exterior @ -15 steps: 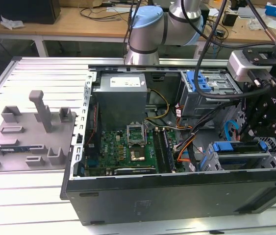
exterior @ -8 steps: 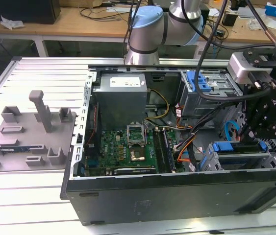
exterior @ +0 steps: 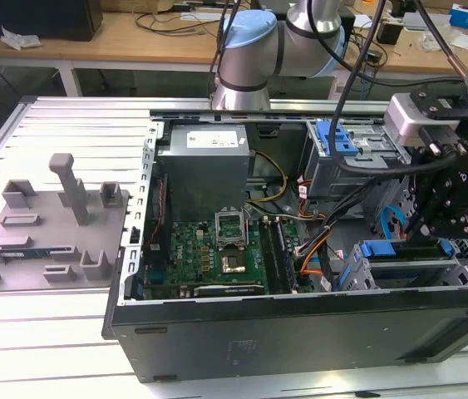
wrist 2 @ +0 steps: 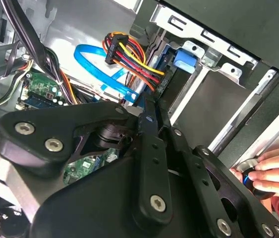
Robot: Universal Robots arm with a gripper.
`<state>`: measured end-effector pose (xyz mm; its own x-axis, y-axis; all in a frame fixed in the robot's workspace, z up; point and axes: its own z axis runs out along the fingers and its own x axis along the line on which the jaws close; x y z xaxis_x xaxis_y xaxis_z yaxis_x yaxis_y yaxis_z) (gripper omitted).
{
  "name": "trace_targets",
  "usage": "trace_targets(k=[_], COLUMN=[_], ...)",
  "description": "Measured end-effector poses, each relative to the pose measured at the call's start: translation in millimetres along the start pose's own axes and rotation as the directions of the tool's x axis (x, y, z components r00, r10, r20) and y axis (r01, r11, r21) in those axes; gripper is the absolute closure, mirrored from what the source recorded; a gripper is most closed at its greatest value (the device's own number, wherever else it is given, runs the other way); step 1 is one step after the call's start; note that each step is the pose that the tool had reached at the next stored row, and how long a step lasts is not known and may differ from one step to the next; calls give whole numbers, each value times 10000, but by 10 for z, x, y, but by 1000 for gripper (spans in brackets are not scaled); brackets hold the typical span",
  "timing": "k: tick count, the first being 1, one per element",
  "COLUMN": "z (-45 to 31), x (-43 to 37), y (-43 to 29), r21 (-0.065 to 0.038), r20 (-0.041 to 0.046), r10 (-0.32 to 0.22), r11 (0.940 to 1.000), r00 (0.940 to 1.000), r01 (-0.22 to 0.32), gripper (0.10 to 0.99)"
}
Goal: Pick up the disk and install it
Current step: 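Insert the second disk wire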
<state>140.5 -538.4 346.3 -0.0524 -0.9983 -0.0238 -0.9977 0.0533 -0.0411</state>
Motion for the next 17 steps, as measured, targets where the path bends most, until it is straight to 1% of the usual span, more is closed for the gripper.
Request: trace_targets(k=[3, 8, 12, 17], z=[14, 18, -6, -8], x=[-14, -14, -15, -15], y=[1, 1, 0, -2], r21=[0, -7, -6, -7], r20=[1, -7, -32, -47], r10=[-5, -5, -7, -7], r11=[10000, 10000, 10000, 10000], r00=[10000, 10000, 10000, 10000], r01=[5, 5, 7, 7], gripper=[925, 925, 925, 925])
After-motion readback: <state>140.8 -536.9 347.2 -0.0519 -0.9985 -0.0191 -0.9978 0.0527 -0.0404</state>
